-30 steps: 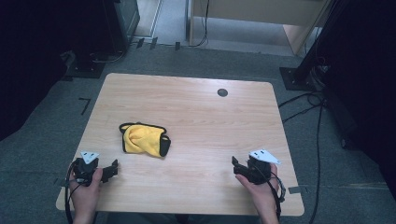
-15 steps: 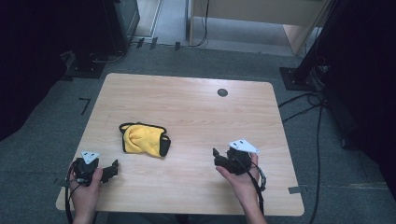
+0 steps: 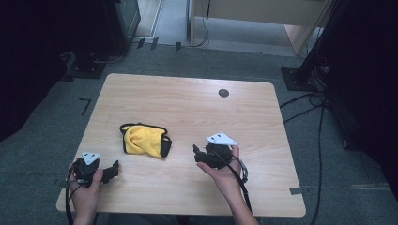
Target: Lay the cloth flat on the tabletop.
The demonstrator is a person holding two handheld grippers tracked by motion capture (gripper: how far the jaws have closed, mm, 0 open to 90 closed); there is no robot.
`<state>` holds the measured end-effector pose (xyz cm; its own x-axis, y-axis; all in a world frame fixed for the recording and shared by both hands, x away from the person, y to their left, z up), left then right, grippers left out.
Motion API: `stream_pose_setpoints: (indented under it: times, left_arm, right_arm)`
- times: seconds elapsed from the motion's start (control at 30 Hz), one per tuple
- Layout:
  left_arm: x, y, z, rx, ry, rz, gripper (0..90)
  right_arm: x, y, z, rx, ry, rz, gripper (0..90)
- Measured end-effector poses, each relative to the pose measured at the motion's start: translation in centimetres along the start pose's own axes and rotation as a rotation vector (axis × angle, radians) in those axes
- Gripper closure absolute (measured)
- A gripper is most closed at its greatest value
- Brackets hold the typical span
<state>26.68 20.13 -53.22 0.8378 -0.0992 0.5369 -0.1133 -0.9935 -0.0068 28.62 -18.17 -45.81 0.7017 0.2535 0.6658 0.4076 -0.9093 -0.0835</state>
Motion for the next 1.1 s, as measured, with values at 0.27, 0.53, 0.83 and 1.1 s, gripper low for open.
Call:
stream_pose_setpoints:
  times: [0.27,0.53,0.83,1.1]
  left_arm:
    - [0.0,0.0,0.0,0.000,0.000,0.000,7.4]
    - [0.0,0.0,0.0,0.001,-0.003,0.003,7.4]
    - [0.0,0.0,0.0,-0.001,0.001,0.009,7.4]
    - [0.0,0.0,0.0,-0.004,0.002,0.006,7.4]
  right_arm:
    - [1.7,-2.5,1.4,0.031,-0.002,-0.036,30.5]
    - [3.0,-5.2,3.1,0.077,-0.017,-0.075,30.5]
    - [3.9,-8.8,6.5,0.150,-0.074,-0.133,30.2]
    - [3.6,-9.9,10.5,0.137,-0.132,-0.107,32.6]
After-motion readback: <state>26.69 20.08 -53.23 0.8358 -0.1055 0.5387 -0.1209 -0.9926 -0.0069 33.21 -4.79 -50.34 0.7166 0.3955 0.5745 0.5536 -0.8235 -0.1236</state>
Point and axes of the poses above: each handheld gripper's, and its own axes: z roughly forward along the jaws, x roughly out of its top, y roughly to its right, the point moved 2 cm from there along z, roughly forward along the jaws, and after that the axes turned 12 degrees about -y, right-handed, at the moved point
